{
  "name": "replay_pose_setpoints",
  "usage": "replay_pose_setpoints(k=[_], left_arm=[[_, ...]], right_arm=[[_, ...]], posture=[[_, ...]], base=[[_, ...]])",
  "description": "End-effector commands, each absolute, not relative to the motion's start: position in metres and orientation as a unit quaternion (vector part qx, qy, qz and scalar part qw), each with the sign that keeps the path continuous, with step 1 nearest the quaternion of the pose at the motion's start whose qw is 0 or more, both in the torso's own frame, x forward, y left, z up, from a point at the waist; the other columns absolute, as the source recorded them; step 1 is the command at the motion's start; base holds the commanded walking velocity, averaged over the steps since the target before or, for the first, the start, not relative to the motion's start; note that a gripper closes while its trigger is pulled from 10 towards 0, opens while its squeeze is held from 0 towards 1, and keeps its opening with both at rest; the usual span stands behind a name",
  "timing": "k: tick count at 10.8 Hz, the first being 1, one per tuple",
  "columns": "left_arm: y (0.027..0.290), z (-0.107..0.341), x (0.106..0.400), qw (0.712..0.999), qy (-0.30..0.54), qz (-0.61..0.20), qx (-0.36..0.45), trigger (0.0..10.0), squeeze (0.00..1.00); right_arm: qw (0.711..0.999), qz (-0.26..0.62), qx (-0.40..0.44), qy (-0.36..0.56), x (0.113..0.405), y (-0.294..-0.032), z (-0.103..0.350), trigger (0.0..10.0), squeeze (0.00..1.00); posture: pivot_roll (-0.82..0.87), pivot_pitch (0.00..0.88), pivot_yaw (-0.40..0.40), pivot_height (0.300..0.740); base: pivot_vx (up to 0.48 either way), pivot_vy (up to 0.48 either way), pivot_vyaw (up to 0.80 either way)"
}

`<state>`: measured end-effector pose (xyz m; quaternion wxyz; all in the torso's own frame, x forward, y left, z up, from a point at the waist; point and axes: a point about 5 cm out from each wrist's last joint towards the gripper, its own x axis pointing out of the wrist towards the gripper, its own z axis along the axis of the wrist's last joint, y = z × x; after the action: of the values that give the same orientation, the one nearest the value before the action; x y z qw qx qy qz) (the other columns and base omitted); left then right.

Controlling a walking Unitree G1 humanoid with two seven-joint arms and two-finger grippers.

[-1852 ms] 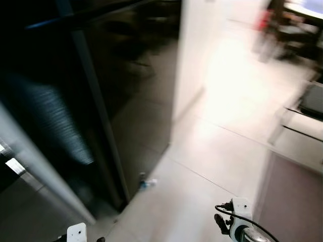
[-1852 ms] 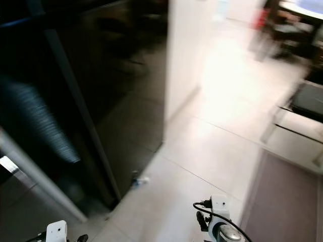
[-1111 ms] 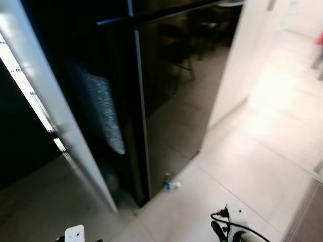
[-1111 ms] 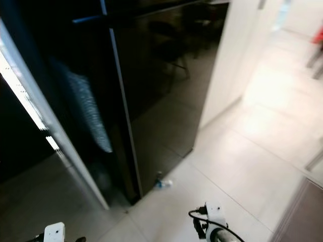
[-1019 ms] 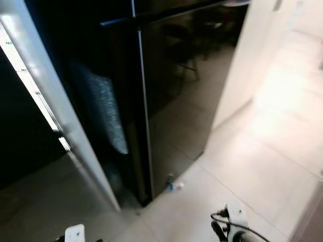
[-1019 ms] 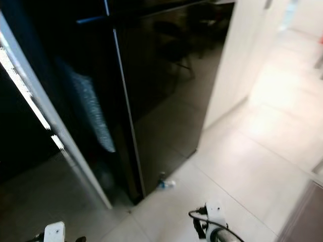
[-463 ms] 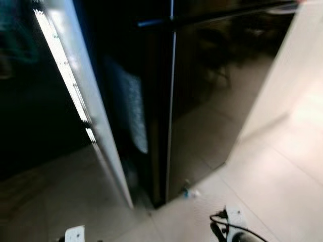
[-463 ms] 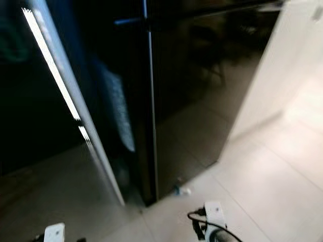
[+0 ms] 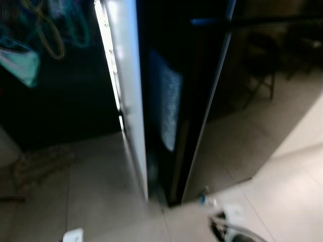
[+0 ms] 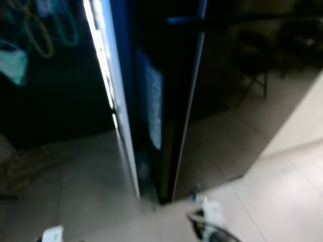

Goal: Restocking fridge

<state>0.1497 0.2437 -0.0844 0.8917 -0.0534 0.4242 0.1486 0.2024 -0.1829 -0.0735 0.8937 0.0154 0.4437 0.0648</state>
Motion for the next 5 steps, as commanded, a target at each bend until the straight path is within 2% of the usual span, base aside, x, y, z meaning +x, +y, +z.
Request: replay_pose_setpoints(k=[1,5], left_arm=[[0.239,-0.0849,0.1508,0.895,0.421,0.139,-0.053,10.0,0.0],[0.2398,-0.0852,0.1495,0.894,0.422,0.141,-0.053,10.0,0.0]], right_arm=[[0.889,0.05,0.011,0.454,0.1952,-0.1935,-0.0762,10.0,0.0],[0.889,0.053,0.012,0.455,0.1938,-0.1915,-0.0771,10.0,0.0]], posture=[[-0.05,0.0,-0.035,0.74],[-0.06,0.0,-0.032,0.74]], base=[[0.0,0.0,0.8],[0.0,0.0,0.8]])
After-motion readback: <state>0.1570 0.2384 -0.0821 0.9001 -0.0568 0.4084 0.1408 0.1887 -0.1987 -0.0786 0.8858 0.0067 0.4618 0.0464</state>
